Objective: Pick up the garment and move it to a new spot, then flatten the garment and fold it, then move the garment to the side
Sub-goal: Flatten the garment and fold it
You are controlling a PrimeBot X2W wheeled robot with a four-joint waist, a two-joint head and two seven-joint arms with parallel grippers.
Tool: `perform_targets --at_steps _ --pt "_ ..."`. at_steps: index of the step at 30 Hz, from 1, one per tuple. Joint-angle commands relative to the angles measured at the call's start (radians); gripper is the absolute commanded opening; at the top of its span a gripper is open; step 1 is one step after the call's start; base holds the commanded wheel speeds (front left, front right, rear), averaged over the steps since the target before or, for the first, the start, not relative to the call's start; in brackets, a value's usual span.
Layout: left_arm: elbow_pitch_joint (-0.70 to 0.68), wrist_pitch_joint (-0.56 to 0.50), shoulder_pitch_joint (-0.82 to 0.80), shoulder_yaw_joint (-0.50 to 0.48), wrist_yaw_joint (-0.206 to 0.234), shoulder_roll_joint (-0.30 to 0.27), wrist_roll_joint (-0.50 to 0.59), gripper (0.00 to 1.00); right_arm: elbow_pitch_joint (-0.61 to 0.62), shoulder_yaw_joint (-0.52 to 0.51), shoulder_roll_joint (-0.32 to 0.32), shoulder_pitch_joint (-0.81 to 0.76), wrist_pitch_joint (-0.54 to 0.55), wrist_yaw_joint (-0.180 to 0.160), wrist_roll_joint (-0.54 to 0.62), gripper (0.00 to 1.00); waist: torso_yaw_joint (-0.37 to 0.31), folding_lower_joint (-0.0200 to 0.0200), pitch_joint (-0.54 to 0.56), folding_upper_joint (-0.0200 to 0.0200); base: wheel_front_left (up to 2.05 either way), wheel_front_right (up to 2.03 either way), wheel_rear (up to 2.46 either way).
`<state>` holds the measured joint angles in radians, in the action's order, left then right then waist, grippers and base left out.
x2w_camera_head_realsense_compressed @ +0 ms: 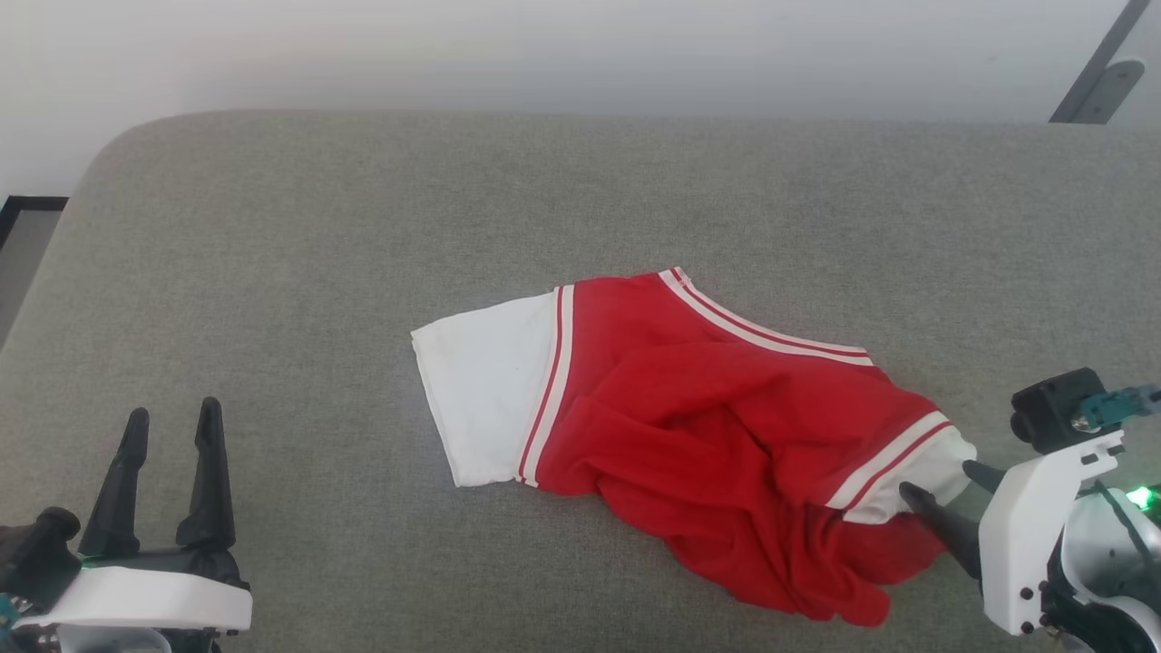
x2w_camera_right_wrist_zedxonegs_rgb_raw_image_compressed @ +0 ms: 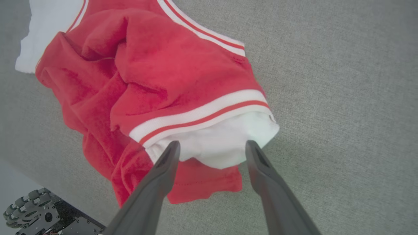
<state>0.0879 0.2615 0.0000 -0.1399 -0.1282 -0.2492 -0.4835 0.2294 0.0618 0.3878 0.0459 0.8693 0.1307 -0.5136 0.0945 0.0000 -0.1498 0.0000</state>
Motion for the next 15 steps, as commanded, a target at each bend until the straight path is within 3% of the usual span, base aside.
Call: perform_targets --at_steps 1,14,15 --pt "-0.003 0.005 -0.006 -0.002 -0.003 -0.002 -0.001 1.0 0.0 -0.006 -0.009 -0.003 -0.008 0.0 0.003 1.0 0.0 0.0 -0.002 0.0 0.0 0.0 0.0" --pt "0.004 0.005 -0.044 0.017 -0.003 -0.003 0.0 1.0 -0.213 0.026 -0.023 0.095 -0.067 0.0 0.015 1.0 0.026 0.0 -0.047 0.0 0.0 0.0 0.0" --pt "0.005 0.005 -0.049 0.019 -0.003 -0.003 -0.001 1.0 -0.245 0.048 -0.014 0.113 -0.083 0.0 0.014 0.38 0.031 0.0 -0.05 0.0 0.0 0.0 0.0"
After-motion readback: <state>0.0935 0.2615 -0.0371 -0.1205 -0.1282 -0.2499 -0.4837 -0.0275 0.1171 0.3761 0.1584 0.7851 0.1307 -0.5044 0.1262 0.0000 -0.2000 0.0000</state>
